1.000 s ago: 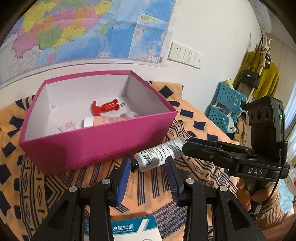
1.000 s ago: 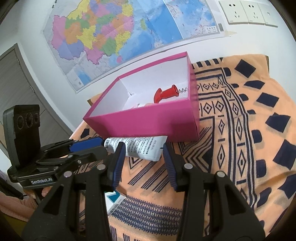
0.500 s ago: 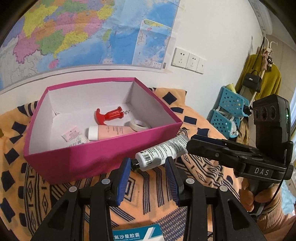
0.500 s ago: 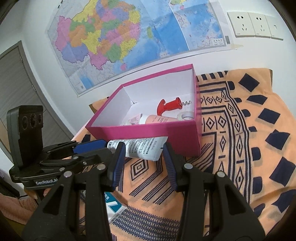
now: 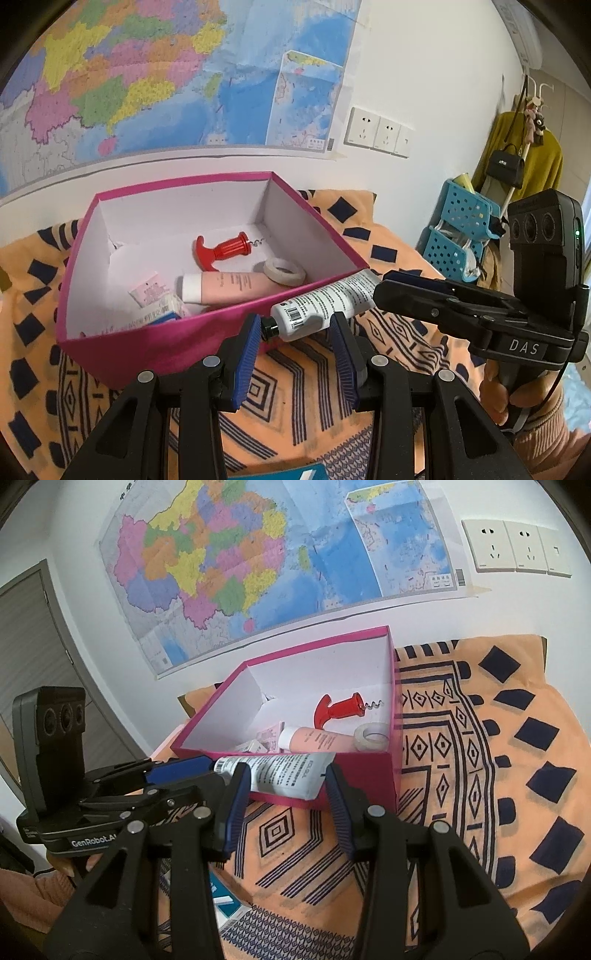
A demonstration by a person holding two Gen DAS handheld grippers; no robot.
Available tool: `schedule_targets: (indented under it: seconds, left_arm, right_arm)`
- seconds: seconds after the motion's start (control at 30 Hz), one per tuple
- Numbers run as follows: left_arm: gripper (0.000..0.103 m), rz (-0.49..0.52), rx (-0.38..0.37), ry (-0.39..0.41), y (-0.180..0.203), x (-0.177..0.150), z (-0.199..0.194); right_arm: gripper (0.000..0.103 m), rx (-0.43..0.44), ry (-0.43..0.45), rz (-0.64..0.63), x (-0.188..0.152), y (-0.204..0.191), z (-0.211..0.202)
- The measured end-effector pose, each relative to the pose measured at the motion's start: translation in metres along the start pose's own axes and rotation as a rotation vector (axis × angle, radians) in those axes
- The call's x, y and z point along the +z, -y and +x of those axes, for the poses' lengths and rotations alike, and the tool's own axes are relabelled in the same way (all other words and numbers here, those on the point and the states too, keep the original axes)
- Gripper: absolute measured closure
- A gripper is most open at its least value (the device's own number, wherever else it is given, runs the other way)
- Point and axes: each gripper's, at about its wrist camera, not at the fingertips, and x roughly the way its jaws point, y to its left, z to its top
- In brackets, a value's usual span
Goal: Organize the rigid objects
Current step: 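Close the right gripper on the white tube and lift it toward the pink box, then carry the white tube with the right gripper over the pink box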
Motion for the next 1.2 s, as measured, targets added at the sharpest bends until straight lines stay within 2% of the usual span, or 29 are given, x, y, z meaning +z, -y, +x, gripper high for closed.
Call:
schedule_targets:
  seconds: [1.2]
  left_arm:
    - [0.065, 0.004, 0.03, 0.008, -0.006, 0.028, 0.022]
  right_arm:
    - [0.058, -0.015, 0.008, 0.001, 0.023, 0.015, 0.016]
